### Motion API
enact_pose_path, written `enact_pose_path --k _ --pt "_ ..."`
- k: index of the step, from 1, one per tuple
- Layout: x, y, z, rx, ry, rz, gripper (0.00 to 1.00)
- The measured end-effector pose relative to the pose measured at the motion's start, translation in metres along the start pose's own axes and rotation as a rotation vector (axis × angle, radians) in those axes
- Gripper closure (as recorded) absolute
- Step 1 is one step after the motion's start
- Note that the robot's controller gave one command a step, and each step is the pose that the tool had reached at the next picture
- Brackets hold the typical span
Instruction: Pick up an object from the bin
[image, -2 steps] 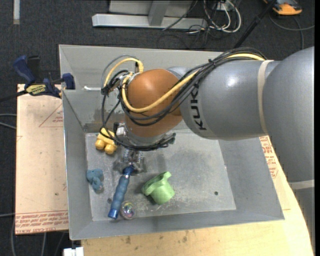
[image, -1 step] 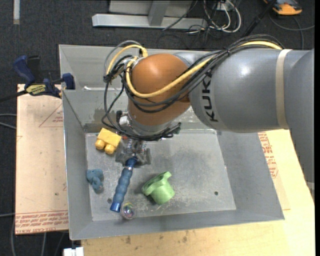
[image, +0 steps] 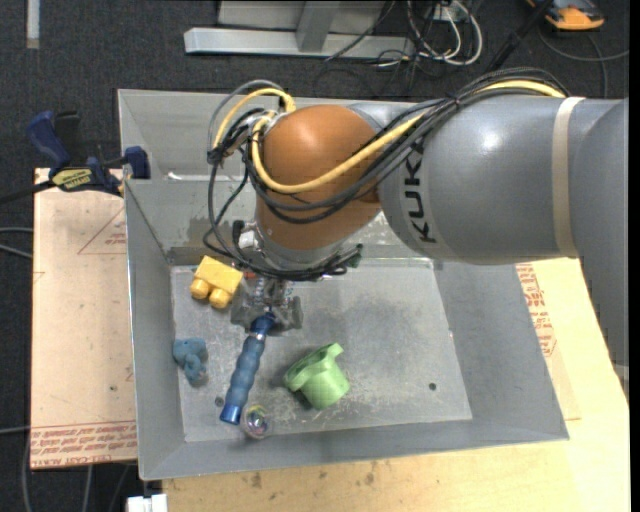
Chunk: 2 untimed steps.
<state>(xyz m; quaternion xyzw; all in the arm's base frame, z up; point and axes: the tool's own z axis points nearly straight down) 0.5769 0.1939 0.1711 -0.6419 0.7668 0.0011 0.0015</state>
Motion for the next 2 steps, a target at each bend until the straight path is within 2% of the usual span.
enact_pose_path --k 2 --pt "-0.0012 -0.0001 -0.0191 0.0 0.0 0.008 1.0"
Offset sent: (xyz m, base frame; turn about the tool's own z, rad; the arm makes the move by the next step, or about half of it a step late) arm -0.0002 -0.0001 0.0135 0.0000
